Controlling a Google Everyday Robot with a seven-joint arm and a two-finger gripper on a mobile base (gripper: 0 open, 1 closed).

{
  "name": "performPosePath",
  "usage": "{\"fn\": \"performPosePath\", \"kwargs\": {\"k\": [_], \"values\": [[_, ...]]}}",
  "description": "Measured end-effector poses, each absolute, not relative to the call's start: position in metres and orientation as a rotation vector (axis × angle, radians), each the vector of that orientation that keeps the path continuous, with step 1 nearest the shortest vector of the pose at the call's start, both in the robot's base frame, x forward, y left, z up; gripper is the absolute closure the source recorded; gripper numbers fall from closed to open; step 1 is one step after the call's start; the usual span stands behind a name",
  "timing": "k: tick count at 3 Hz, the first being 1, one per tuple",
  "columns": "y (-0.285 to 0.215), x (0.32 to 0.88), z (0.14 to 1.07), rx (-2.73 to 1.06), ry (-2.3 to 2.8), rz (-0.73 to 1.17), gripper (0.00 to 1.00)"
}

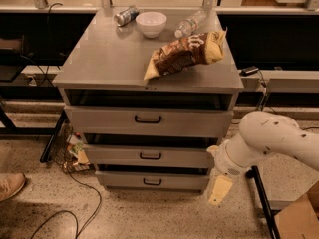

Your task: Open middle drawer

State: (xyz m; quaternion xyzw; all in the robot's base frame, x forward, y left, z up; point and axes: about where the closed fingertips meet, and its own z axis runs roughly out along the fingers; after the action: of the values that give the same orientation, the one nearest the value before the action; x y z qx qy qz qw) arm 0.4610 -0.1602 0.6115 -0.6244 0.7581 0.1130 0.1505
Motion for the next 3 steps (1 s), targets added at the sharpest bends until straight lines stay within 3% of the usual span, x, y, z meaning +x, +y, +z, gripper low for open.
{"fn": "performPosePath", "kwargs": {"k": [1, 3], "values": [[-0.160, 0.461, 0.611, -1.793, 2.177, 0.324, 0.00], [-0.172, 0.504, 0.544, -1.824, 2.148, 0.132, 0.00]]}}
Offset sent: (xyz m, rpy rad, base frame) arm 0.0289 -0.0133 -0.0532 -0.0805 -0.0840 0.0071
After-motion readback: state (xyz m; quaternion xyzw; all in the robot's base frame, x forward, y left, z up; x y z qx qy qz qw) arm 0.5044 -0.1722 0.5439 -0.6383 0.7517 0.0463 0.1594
